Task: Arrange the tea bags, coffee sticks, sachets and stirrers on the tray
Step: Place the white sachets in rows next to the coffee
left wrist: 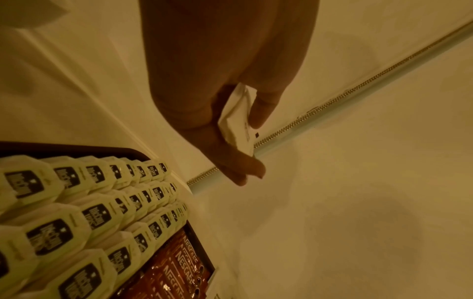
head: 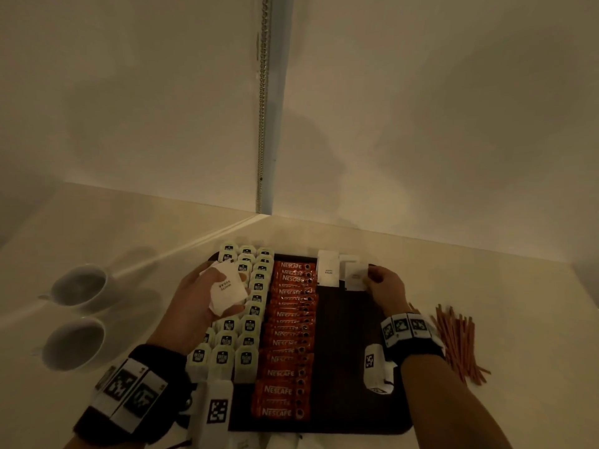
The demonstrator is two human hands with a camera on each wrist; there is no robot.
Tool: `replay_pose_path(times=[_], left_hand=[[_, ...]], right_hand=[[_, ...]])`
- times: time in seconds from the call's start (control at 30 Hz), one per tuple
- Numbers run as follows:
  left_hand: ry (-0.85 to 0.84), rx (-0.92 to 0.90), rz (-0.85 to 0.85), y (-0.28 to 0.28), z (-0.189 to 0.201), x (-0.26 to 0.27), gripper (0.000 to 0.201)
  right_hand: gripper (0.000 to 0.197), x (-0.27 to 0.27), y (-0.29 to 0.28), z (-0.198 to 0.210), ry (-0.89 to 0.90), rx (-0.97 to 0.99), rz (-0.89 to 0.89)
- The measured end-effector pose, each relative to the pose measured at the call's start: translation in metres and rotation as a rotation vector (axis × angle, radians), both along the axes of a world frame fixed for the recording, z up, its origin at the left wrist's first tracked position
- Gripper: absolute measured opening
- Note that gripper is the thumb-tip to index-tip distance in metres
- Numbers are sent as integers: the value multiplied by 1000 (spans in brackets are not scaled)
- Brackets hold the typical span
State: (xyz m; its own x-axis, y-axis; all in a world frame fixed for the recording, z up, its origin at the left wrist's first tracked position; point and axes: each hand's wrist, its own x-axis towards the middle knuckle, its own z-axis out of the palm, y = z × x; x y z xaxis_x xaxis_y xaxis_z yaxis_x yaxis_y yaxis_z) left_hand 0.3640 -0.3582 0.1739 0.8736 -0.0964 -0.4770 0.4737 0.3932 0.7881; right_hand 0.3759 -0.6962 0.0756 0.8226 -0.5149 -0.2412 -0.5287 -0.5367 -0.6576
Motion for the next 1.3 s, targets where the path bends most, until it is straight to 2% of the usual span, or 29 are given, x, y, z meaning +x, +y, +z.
replay_pose_path(times=[0.13, 0.47, 0.63, 0.67, 0.73, 0.8, 0.87, 0.97, 1.07, 1.13, 1.17, 1.3], left_hand=[[2, -2, -17, -5, 1, 2, 24], [60, -38, -32, -13, 5, 4, 24], [11, 3, -2, -16, 13, 4, 21], [-1, 8, -9, -17, 15, 4, 20], [-22, 27, -36, -18, 17, 5, 18], [-47, 39, -49, -22, 20, 6, 20], [-87, 43, -58, -26, 23, 6, 17], [-124, 65, -50, -31, 25, 4, 10], [-136, 102, -49, -29, 26, 0, 5], [-163, 127, -86, -26, 27, -3, 4], [-180, 142, -101, -24, 27, -4, 7], [-254, 242, -173, -24, 35, -7, 11]], right_hand=[[24, 6, 6, -7, -9, -30, -28], [22, 14, 16, -19, -82, -40, -100], [27, 15, 30, 1, -164, -17, -129], [26, 16, 40, 14, -209, 11, -95], [16, 12, 69, 48, -281, 127, 80], [12, 1, 103, 83, -268, 299, 328], [15, -10, 133, 103, -227, 385, 509], [18, -18, 154, 108, -278, 412, 547], [9, -20, 152, 114, -331, 466, 476], [1, -19, 146, 123, -384, 454, 446], [5, -18, 143, 129, -405, 407, 452], [17, -16, 137, 155, -442, 115, 694]])
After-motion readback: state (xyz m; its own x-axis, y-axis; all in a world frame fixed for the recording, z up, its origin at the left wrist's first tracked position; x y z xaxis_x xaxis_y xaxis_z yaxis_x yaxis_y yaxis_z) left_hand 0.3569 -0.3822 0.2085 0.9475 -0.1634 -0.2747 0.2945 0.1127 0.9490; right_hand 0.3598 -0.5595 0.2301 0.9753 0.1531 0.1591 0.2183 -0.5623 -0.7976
